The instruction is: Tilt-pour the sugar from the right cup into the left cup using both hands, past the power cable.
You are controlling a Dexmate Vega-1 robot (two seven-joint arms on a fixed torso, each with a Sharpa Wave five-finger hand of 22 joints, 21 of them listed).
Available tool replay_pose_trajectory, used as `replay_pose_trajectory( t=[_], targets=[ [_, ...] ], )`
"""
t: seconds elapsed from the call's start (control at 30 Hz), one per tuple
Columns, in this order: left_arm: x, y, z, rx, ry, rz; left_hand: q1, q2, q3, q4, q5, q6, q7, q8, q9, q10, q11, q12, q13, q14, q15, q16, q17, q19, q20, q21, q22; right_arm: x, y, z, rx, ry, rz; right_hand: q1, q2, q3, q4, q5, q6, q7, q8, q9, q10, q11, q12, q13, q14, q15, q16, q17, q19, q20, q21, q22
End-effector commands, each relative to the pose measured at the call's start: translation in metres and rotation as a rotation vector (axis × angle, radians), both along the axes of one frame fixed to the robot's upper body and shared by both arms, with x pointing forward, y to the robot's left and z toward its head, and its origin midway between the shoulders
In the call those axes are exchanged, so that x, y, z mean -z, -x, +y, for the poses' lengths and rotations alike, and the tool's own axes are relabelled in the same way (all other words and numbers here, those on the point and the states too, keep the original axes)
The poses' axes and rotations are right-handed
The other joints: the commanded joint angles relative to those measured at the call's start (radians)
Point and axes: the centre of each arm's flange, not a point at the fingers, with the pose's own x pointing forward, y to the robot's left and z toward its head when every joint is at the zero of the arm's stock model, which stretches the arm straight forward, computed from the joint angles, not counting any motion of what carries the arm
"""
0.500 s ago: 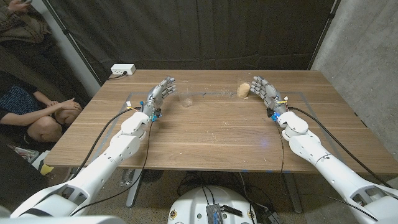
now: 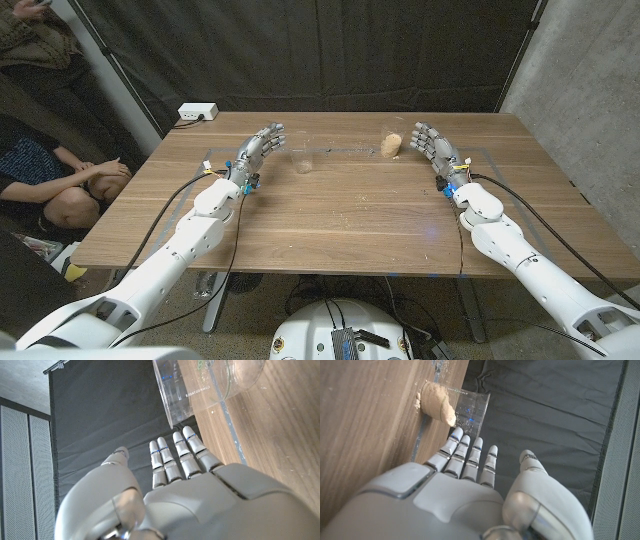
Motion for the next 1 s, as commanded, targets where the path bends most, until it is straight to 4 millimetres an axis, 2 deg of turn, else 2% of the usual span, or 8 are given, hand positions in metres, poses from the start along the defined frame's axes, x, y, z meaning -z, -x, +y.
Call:
replay_pose_trajectory(
  t=[0.03, 0.13, 0.4, 0.57, 0.8, 1.0],
  targets=[
    [0.002, 0.008, 0.011, -0.006, -0.023, -0.009, 0.002, -0.003, 0.007, -0.001, 0.006, 0.010, 0.000, 0.006, 0.003, 0.011, 0.000, 0.007, 0.004, 0.009, -0.098, 0.009, 0.001, 0.012, 0.001, 0.004, 0.002, -0.005, 0.008, -0.009, 0.019, 0.027, -0.054, -0.004, -0.030, -0.004, -0.010, -0.005, -0.019, 0.004, -0.009, 0.004, -0.013, 0.000, -0.004, 0.002, -0.011, -0.127, -0.005, 0.001, 0.004, -0.014, -0.007, 0.003],
    [0.004, 0.011, 0.017, -0.013, -0.022, -0.013, 0.001, -0.005, 0.007, -0.001, 0.006, 0.009, -0.001, 0.005, 0.003, 0.011, -0.001, 0.006, 0.004, 0.009, -0.098, 0.009, 0.000, 0.013, 0.001, 0.004, 0.002, -0.005, 0.009, -0.011, 0.017, 0.044, -0.061, -0.009, -0.056, -0.014, -0.020, -0.014, -0.045, 0.010, -0.017, 0.003, -0.026, 0.000, -0.010, 0.001, -0.022, -0.122, -0.009, 0.000, 0.002, -0.010, -0.014, 0.003],
    [0.006, 0.017, 0.032, -0.037, -0.033, -0.021, -0.005, -0.015, 0.002, -0.002, 0.006, -0.002, 0.001, 0.000, 0.003, 0.009, 0.000, 0.003, 0.004, 0.006, -0.098, 0.008, -0.004, 0.015, 0.005, 0.003, 0.002, -0.006, 0.010, -0.013, 0.014, 0.081, -0.083, -0.012, -0.088, -0.024, -0.035, -0.024, -0.089, 0.024, -0.029, 0.003, -0.049, 0.004, -0.021, 0.001, -0.040, -0.126, -0.014, 0.000, 0.001, -0.007, -0.023, 0.004],
    [0.006, 0.017, 0.040, -0.041, -0.045, -0.029, -0.008, -0.020, 0.000, -0.001, 0.006, -0.003, 0.001, -0.001, 0.002, 0.007, -0.002, 0.001, 0.004, 0.006, -0.098, 0.008, -0.006, 0.015, 0.007, 0.002, 0.001, -0.006, 0.009, -0.012, 0.017, 0.130, -0.092, -0.011, -0.097, -0.026, -0.040, -0.024, -0.108, 0.032, -0.033, 0.002, -0.058, 0.007, -0.025, 0.001, -0.047, -0.126, -0.016, 0.000, 0.000, -0.004, -0.027, 0.004],
    [0.008, 0.012, 0.046, -0.032, -0.047, -0.032, -0.013, -0.025, -0.001, -0.001, 0.008, -0.009, 0.000, -0.004, 0.002, 0.008, -0.002, 0.000, 0.004, 0.004, -0.096, 0.007, -0.009, 0.014, 0.008, -0.001, 0.001, -0.003, 0.003, -0.011, 0.036, 0.199, -0.102, 0.002, -0.109, -0.024, -0.053, -0.023, -0.129, 0.043, -0.035, 0.000, -0.064, -0.004, -0.028, 0.002, -0.051, -0.130, -0.016, -0.002, 0.000, -0.004, -0.032, 0.004],
    [0.005, 0.008, 0.046, -0.019, -0.062, -0.037, -0.014, -0.025, -0.001, -0.001, 0.009, -0.008, 0.001, -0.004, 0.002, 0.012, -0.005, 0.000, 0.004, 0.006, -0.097, 0.008, -0.010, 0.016, 0.008, -0.001, 0.001, -0.003, -0.004, -0.011, 0.068, 0.244, -0.116, 0.011, -0.114, -0.021, -0.060, -0.021, -0.141, 0.041, -0.035, -0.001, -0.060, -0.019, -0.027, 0.003, -0.044, -0.143, -0.012, -0.002, 0.006, -0.010, -0.034, 0.004]
  ],
)
